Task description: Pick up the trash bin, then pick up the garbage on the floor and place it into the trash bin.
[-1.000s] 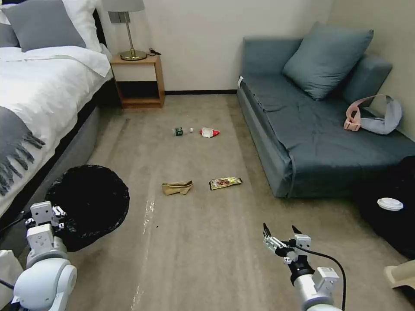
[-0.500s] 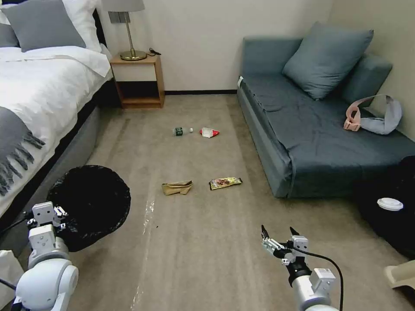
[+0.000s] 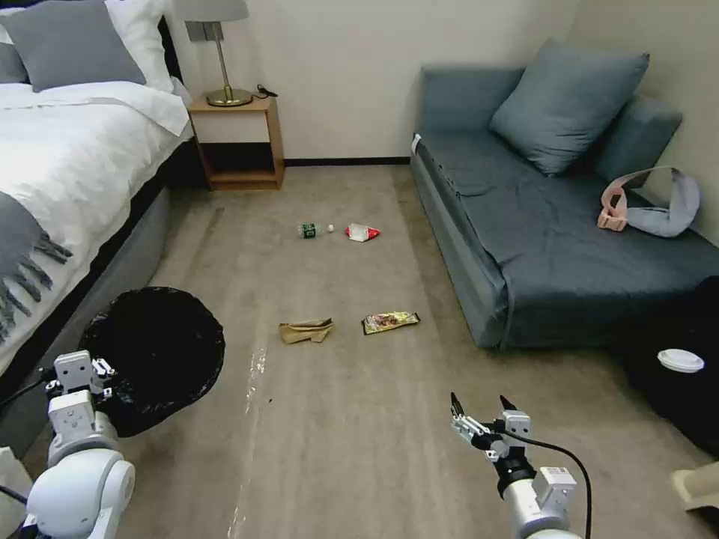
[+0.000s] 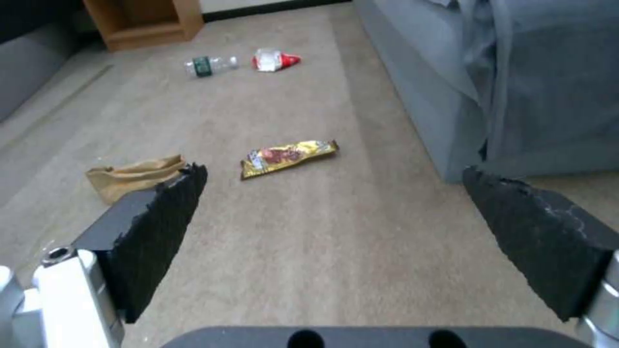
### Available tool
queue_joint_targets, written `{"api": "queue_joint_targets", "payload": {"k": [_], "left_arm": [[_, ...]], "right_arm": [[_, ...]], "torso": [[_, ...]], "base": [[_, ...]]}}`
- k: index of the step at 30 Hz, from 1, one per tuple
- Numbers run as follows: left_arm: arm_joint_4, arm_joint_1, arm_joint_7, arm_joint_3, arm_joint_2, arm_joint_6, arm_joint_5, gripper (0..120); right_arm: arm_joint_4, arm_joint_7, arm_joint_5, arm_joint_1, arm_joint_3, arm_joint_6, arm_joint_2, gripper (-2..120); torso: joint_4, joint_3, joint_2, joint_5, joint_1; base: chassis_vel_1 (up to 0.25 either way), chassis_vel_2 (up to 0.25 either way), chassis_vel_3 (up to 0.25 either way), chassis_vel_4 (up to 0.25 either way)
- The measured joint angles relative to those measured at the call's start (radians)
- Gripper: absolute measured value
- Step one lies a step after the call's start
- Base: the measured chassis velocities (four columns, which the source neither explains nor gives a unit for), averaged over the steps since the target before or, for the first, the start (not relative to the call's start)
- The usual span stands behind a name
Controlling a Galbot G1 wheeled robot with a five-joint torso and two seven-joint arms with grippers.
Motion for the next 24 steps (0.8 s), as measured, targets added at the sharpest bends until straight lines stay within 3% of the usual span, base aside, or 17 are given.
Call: {"api": "queue_joint_targets", "payload": {"k": [24], "left_arm": [[0.034, -0.038, 0.002, 0.036, 0.031, -0.005, -0.002, 4]], "right_arm": [[-0.034, -0.021, -0.09, -0.006, -0.018, -0.001, -0.032, 100]], "torso": [[0.0, 0.0, 0.0, 0.0, 0.0]], "base": [[-0.082, 0.079, 0.071, -0.076]]}}
